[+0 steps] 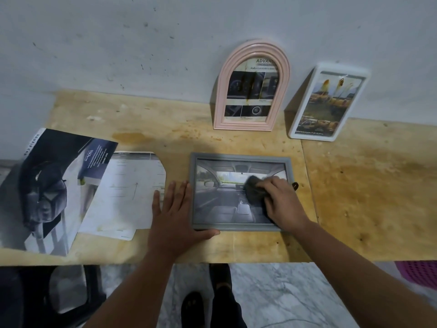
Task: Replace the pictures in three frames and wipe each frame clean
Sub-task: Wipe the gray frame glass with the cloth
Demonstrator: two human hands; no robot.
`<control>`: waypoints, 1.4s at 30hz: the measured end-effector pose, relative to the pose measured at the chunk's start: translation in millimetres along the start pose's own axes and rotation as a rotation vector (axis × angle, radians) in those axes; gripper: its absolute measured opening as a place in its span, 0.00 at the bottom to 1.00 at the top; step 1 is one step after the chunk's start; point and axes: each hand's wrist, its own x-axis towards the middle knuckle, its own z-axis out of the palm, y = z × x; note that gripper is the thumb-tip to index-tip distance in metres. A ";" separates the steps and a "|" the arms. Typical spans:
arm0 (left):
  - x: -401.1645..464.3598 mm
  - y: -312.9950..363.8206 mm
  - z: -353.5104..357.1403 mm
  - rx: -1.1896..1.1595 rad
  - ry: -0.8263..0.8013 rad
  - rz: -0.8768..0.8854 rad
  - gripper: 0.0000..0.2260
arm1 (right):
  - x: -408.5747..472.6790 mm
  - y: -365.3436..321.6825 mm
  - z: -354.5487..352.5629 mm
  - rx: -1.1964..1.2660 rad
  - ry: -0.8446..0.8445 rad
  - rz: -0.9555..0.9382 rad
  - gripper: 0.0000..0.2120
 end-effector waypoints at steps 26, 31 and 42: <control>-1.1 4.6 -3.3 0.025 0.005 -0.017 0.62 | 2.0 22.6 -49.5 -0.375 -0.232 0.281 0.25; -2.0 3.3 -2.4 0.013 0.019 -0.004 0.62 | -48.5 2.7 -35.9 -0.272 -0.240 0.219 0.25; -0.8 3.8 -2.6 0.021 0.012 -0.013 0.62 | 15.1 8.8 -56.9 0.270 -0.074 0.308 0.20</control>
